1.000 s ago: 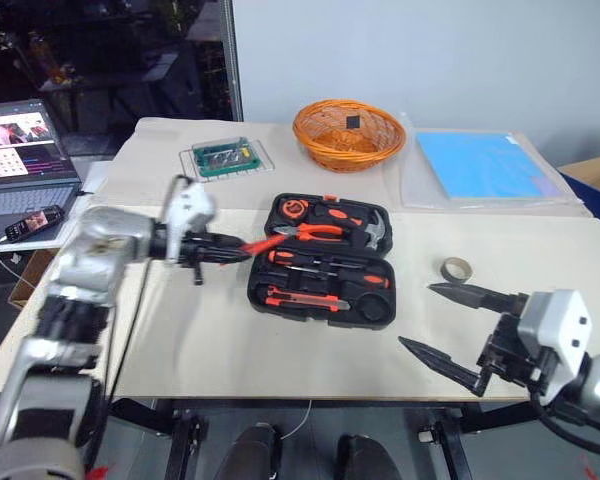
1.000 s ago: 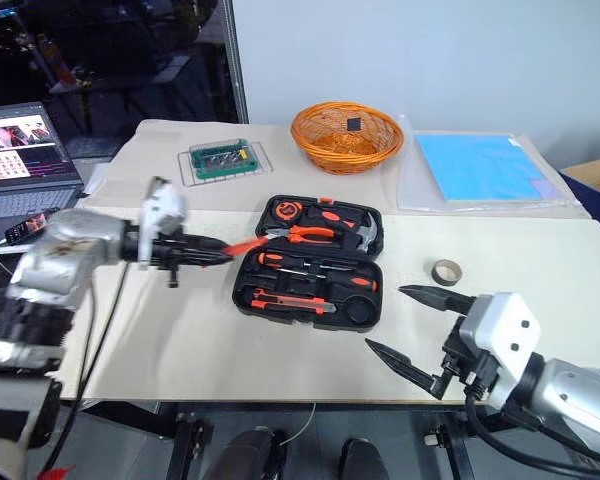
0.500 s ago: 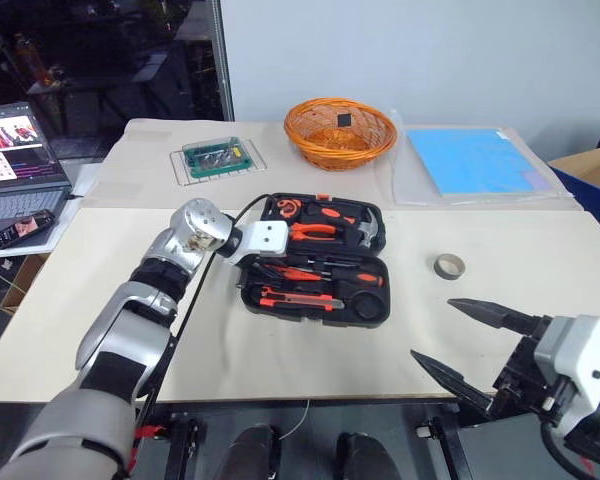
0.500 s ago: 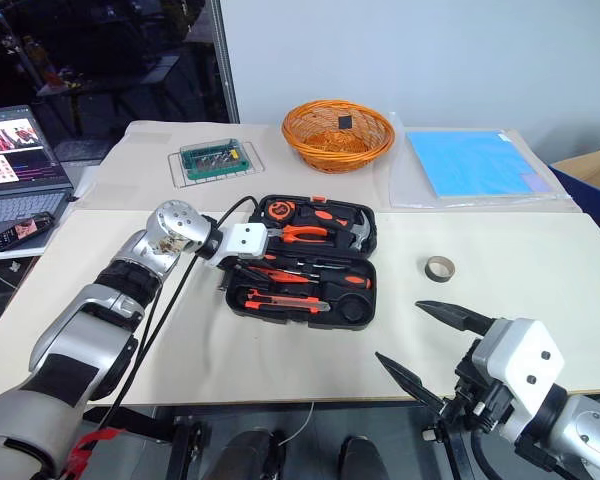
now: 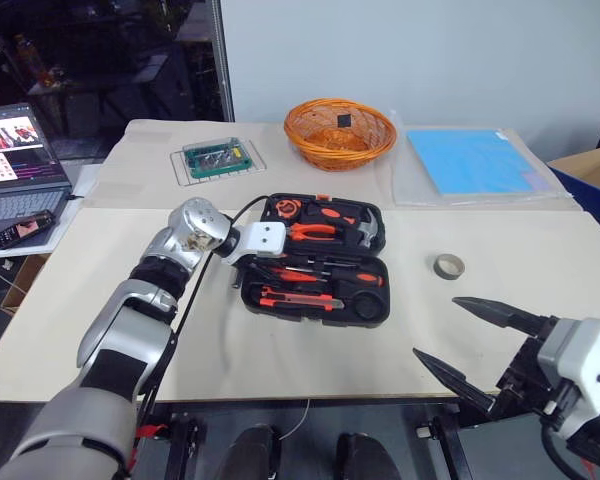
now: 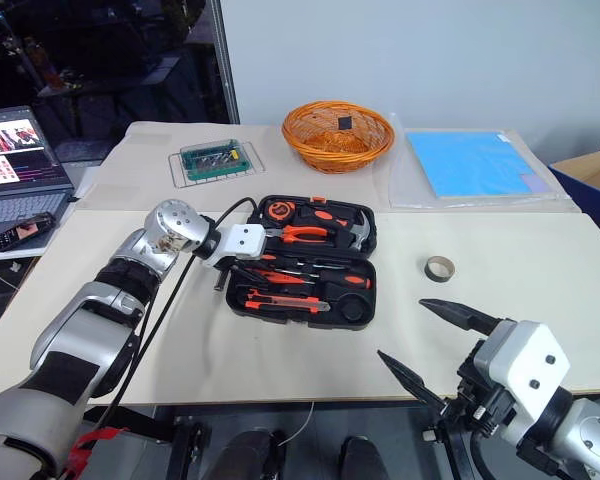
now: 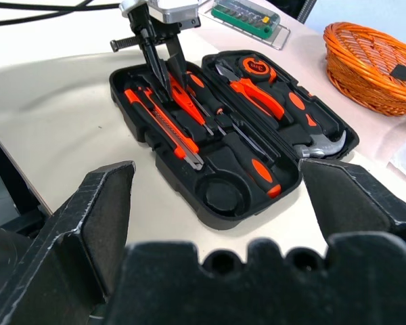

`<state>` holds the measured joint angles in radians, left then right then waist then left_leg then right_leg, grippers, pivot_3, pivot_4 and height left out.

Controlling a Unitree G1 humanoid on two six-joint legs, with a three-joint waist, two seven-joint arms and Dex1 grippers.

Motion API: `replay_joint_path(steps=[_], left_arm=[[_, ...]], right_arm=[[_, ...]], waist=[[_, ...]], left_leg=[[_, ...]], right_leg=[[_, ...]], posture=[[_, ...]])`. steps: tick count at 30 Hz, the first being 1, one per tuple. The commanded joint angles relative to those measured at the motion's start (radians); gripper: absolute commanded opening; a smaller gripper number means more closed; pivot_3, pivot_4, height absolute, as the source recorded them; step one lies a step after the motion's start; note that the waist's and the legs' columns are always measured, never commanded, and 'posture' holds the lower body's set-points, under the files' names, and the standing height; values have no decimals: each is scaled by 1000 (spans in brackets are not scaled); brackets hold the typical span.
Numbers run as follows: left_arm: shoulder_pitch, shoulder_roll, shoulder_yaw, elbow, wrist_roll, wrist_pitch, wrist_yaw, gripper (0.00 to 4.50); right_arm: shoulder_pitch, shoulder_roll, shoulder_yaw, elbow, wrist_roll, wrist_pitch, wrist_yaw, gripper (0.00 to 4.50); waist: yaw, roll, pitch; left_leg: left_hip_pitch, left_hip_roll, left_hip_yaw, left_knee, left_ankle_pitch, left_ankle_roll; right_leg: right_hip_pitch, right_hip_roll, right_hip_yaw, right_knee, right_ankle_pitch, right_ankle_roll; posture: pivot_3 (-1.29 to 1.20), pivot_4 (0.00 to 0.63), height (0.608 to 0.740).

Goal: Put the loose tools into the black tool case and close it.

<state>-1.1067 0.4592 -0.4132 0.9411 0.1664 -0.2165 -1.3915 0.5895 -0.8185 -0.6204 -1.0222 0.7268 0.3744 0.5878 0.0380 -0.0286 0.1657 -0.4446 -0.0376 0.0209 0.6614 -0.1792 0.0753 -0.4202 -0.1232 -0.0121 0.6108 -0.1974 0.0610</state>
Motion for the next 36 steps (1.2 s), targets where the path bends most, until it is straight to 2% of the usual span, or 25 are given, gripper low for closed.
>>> replay_joint_path(steps=[1,2,3,4,7,10,13,14,17,19,23,27,29,31,33,35,36], left_arm=[[-11,15,-10,24,40,-33,-3,946],[-15,14,-5,27,39,-42,6,1457],[-18,12,-2,31,38,-48,14,1622],[-26,8,10,38,29,-49,25,2082],[-39,-2,104,9,-92,28,-36,3078],[-26,1,185,-51,-193,204,-94,3078],[53,-29,255,-181,-270,390,-19,2347],[78,-36,266,-224,-283,421,0,1863],[172,-66,288,-334,-271,492,151,957],[253,-70,267,-404,-238,525,225,150],[373,-65,192,-416,-131,542,365,36],[424,-78,157,-429,-107,524,420,36],[438,-99,178,-464,-140,503,430,36],[460,-137,237,-559,-234,498,425,36],[484,-167,287,-675,-327,541,414,36],[509,-158,301,-791,-380,599,398,36],[515,-134,318,-849,-424,637,368,36]], right_arm=[[-29,-17,-10,-25,12,-4,-12,4500],[-36,-19,-9,-25,13,0,-13,4500],[-41,-20,-9,-25,15,3,-13,4500],[-45,-21,-7,-25,15,5,-14,4500],[-46,-21,1,-25,13,1,-17,4500],[-38,-15,6,-25,7,-7,-19,4500],[-42,-8,20,-25,-3,-6,-26,4500],[-43,-8,23,-25,-4,-6,-29,4500],[-53,-14,25,-25,1,0,-37,4500],[-54,-15,15,-25,9,10,-36,4500],[-75,-31,21,-16,11,67,-42,4500],[-90,-60,12,8,22,146,-44,4500],[-119,-65,17,34,20,197,-78,4500],[-141,-51,15,59,-7,227,-113,4500],[-156,-47,7,89,-5,270,-138,4500],[-204,-59,17,124,-9,322,-180,4500],[-269,-81,66,146,-30,370,-227,4500]], waist=[[-1,0,0],[-1,0,0],[-1,0,0],[-1,0,0],[-1,0,0],[-1,0,0],[-1,0,0],[-1,0,0],[0,0,0],[0,0,0],[-1,0,0],[0,4,-7],[-2,5,-7],[-4,7,-9],[-5,7,-9],[-4,5,-8],[-4,5,-7]], left_leg=[[0,0,0,0,0,0],[1,0,0,0,0,0],[1,1,1,0,0,0],[1,1,1,0,0,0],[1,1,1,0,0,0],[-1,1,2,0,0,0],[-1,1,2,1,0,1],[-1,1,2,1,0,1],[0,1,2,2,0,1],[0,1,2,2,0,1],[2,2,2,2,0,1],[8,2,2,2,-5,-7],[17,3,3,2,-7,-8],[21,5,3,1,-8,-9],[19,6,3,1,-8,-9],[14,6,3,0,-8,-9],[13,6,3,0,-8,-9]], right_leg=[[0,0,0,0,0,0],[0,0,0,0,0,0],[0,0,0,0,0,0],[0,0,0,0,0,0],[0,0,0,0,0,1],[-2,1,0,0,1,0],[-1,0,0,0,1,0],[-1,0,0,0,1,0],[0,0,0,0,2,0],[0,0,0,0,2,0],[1,1,2,1,5,-4],[3,-1,1,-1,-1,-3],[16,-7,0,-1,-3,-3],[18,-9,0,-5,-3,-2],[17,-10,0,-8,-3,-3],[16,-10,-1,-9,-2,-4],[14,-10,-2,-10,-1,-4]], posture=[[0,150,740],[0,150,740],[0,150,740],[0,150,740],[0,150,740],[0,150,740],[0,150,740],[0,150,740],[0,150,740],[0,150,740],[0,150,740],[0,150,740],[0,150,740],[0,150,740],[0,150,740],[0,150,740],[0,150,740]])
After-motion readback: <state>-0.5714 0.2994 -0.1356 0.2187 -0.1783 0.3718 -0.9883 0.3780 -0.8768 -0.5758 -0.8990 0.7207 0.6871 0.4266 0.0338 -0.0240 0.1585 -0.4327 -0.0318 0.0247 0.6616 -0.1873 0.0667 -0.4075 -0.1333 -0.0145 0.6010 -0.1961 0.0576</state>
